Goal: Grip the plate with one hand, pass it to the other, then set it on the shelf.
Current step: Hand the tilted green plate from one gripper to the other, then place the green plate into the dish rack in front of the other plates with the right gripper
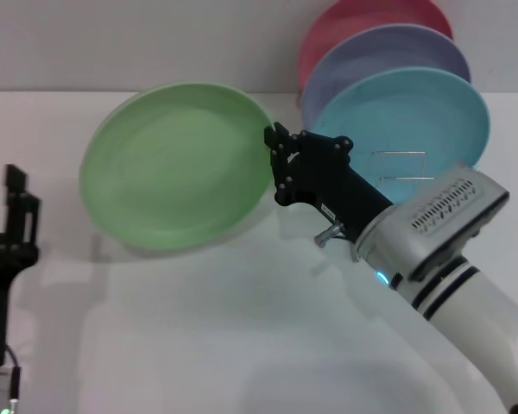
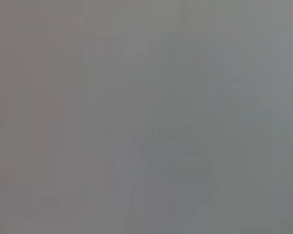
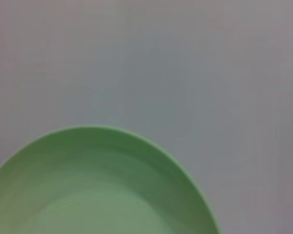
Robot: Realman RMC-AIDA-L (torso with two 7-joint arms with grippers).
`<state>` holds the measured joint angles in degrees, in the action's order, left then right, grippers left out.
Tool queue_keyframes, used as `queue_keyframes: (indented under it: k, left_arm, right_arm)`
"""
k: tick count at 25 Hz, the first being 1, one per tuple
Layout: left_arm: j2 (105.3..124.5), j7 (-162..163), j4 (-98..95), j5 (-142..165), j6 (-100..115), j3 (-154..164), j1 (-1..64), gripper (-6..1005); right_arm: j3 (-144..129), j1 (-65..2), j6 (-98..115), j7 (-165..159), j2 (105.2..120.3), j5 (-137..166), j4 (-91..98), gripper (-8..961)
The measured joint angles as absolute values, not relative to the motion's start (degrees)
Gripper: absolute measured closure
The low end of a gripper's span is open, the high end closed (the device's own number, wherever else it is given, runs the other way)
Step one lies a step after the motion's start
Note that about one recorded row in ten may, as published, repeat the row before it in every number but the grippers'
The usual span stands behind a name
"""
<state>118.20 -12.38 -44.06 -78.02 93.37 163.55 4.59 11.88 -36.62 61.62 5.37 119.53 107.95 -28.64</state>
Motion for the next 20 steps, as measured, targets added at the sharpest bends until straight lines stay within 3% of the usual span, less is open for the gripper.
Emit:
queue_keyframes:
  k: [20]
  left_arm:
    - [118.30,25.42,-19.04,-77.82,94.28,157.71,12.32,292]
  right_arm:
    - [15.29,-18.94,96.78,14.68,118.67,113.59,-27.63,936]
